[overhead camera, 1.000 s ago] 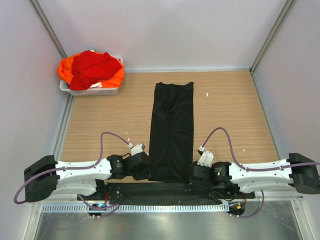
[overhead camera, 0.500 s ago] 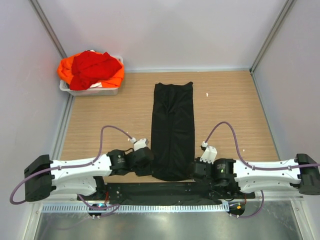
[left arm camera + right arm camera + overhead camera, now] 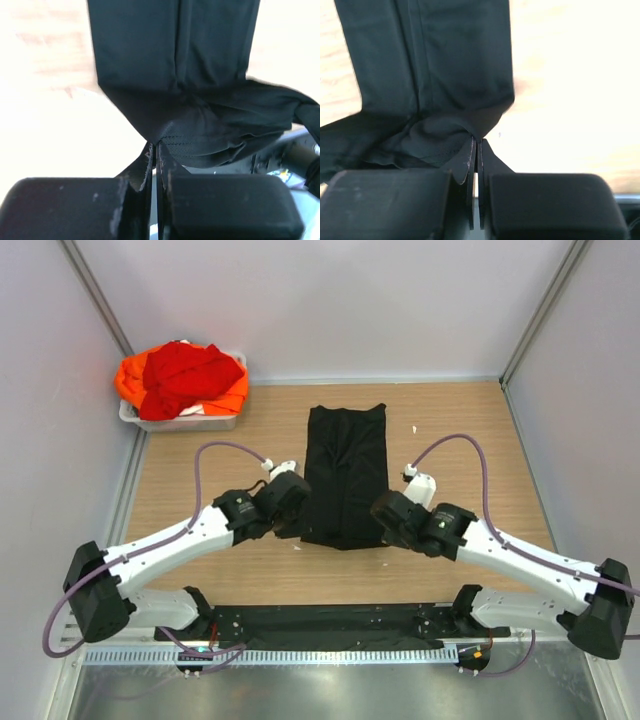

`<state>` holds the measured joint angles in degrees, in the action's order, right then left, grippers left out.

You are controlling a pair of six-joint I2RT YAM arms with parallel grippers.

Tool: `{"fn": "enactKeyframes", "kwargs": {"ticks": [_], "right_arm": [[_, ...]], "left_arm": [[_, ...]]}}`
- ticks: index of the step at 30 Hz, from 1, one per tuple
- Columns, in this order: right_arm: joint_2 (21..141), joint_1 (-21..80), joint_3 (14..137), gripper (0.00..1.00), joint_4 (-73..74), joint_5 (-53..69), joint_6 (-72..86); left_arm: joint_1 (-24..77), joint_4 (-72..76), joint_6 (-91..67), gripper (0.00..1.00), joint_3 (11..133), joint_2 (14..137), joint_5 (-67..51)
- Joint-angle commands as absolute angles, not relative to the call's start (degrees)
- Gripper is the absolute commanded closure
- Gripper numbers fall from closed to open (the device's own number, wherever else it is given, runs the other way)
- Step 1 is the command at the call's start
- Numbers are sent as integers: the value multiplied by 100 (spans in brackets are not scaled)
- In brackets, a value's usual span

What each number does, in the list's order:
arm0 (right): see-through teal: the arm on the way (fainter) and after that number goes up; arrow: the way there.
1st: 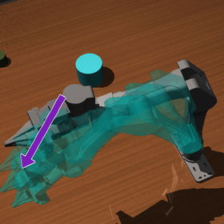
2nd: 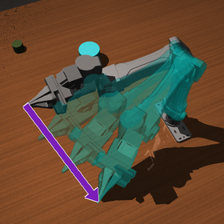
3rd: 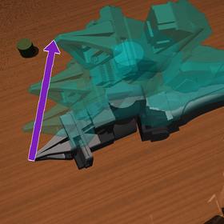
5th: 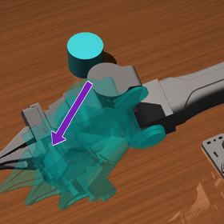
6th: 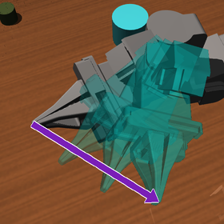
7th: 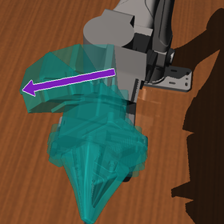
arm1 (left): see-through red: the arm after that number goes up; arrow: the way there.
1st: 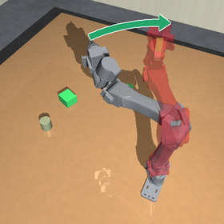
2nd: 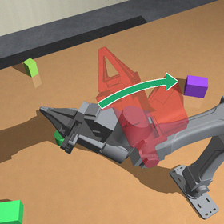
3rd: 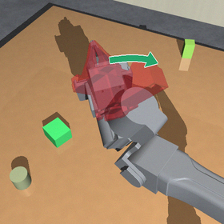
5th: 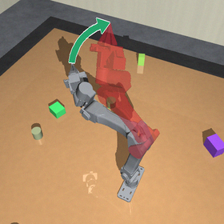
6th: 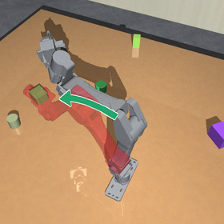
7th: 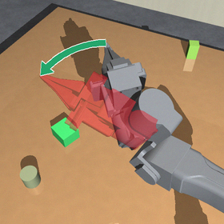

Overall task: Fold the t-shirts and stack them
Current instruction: Fold the tshirt

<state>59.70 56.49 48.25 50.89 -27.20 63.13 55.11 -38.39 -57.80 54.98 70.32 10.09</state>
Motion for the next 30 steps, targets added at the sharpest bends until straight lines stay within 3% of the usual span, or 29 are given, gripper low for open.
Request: {"fn": "enactKeyframes", "kwargs": {"ticks": [1, 13, 30], "right_arm": [[6406, 5169, 5395, 99, 4729, -2663, 5074], [7839, 3543, 6318, 99, 4026, -2040, 3701], [9369, 2813, 7084, 99, 3621, -1521, 3059]], "left_arm": [[5029, -3929, -5046, 100, 6090, 7382, 730], [3947, -3911, -4211, 100, 7540, 9130, 229], [3164, -3964, -3788, 100, 8622, 10686, -351]]}}
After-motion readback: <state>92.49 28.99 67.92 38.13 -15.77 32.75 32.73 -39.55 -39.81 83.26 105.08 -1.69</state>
